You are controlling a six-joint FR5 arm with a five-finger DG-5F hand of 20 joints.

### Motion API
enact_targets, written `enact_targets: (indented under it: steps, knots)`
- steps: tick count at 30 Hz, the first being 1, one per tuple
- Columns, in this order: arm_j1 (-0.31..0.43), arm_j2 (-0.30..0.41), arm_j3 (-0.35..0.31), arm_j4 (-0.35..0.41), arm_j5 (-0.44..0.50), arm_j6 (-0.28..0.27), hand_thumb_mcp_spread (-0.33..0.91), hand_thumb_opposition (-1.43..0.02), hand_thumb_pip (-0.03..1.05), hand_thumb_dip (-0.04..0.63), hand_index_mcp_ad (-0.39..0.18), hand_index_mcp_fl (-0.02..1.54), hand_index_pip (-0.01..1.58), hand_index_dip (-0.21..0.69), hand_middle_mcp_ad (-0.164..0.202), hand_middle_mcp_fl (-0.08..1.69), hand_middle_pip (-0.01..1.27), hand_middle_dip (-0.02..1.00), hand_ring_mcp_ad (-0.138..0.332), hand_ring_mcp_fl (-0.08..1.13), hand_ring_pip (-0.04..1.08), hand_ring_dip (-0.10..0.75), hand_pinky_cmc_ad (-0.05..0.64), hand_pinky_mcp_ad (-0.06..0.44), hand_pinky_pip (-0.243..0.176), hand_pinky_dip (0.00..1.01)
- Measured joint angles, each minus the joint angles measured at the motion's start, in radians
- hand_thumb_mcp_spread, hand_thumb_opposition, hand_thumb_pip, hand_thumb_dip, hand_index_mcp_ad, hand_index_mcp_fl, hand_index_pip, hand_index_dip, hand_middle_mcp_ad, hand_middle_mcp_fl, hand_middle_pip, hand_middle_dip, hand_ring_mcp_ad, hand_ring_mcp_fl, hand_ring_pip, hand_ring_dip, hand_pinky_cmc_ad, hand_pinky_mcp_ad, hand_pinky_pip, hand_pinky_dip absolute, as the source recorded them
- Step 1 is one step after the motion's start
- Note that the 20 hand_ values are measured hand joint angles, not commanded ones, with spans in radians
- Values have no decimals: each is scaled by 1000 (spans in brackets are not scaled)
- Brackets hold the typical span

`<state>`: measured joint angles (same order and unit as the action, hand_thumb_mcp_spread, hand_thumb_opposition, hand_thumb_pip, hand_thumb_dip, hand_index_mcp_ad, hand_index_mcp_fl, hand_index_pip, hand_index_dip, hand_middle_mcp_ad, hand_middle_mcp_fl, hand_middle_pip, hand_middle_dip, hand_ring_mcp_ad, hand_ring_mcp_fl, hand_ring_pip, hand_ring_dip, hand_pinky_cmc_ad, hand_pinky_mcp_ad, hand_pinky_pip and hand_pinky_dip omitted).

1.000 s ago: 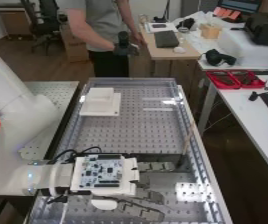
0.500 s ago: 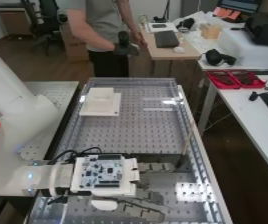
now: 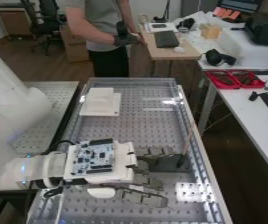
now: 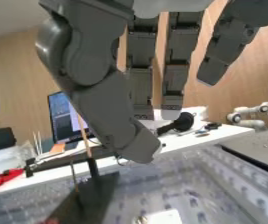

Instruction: Grab the paper clip and place it in the clear container

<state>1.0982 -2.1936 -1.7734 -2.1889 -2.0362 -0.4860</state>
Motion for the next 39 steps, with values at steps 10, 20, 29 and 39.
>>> enact_targets:
  steps: [10, 20, 29, 39]
  knots:
    - [35, 111, -71, 107, -4, 73, 756, -1124, 688, 316, -166, 461, 164, -182, -51, 871, 834, 749, 54, 548, 243, 504, 480, 265, 52, 195]
    - [116, 245, -143, 185, 25, 114, 757, -1136, 688, 316, -169, 457, 180, -182, -24, 890, 819, 747, 51, 565, 243, 506, 494, 265, 65, 194]
    - [255, 349, -208, 240, 117, 151, 754, -1140, 688, 316, -168, 461, 195, -182, -21, 892, 819, 747, 52, 579, 243, 506, 494, 262, 66, 195]
    - [447, 395, -223, 257, 255, 140, 756, -1154, 691, 316, -166, 456, 201, -182, -12, 892, 819, 747, 51, 579, 243, 506, 494, 265, 66, 195]
